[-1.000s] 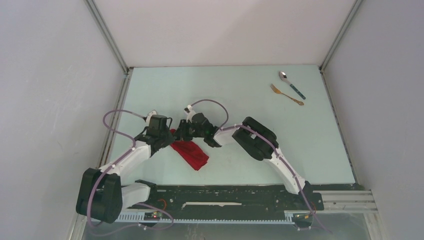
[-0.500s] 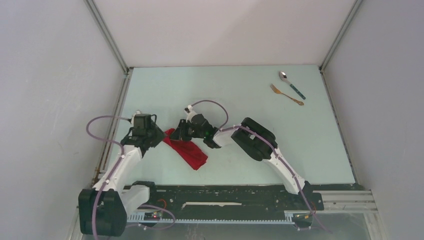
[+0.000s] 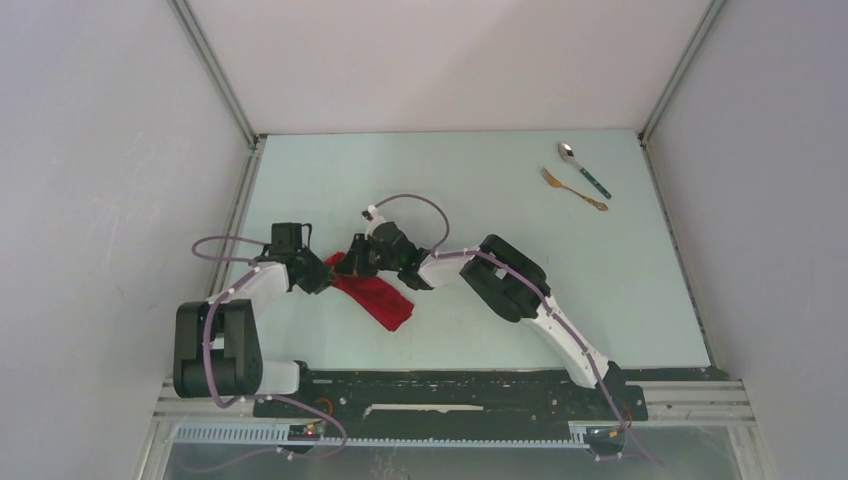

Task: Fold the napkin into a case and place the utensils inside
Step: Stuff the top corner of the smaller-rectangle-folded napkin into the folded napkin.

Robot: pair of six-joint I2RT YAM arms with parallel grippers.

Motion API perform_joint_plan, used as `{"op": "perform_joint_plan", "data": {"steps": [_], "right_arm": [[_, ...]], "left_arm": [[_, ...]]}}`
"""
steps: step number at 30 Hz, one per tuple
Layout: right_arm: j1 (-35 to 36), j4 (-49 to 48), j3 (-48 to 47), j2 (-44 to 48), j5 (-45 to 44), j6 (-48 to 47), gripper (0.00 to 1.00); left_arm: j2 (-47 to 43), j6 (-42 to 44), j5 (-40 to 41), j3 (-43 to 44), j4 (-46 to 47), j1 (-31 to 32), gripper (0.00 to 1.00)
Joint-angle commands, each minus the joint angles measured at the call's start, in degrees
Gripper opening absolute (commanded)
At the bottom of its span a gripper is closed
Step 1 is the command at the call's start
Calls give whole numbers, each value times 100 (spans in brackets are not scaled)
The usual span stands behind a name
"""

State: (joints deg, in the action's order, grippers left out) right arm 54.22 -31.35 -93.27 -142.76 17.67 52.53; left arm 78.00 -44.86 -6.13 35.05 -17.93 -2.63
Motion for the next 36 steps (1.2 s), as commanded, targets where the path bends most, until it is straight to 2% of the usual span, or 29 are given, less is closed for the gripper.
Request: {"op": "perform_joint_plan", "data": {"steps": [1,5,13,18,23,28,36], "right_arm": [[64,374,282,332,-182,-416,22],[-103,301,999,1019,201,-653,38],[-201,778,1162,1663,740,-1248,42],[-238,1043,1162,1682,588,-1466,38],[-302,969,998,1403,587,-1427,23],[-239,1012,483,946,622,-1417,23],[-75,1005,-549,19,611,-1167,22]], "left_arm": [[-402,53,65,63,39,-1,28],[-839,-27,85,83,-192,-94,31],[-848,-33,-85,455,-323,-120,34],[-599,-38,-324,468,-219,-118,33],[-549,-48,-201,476,-193,-116,30],[-336,-11,-134,665,-186,-112,32],[499,-14,-25,1166,-131,-167,22]]}}
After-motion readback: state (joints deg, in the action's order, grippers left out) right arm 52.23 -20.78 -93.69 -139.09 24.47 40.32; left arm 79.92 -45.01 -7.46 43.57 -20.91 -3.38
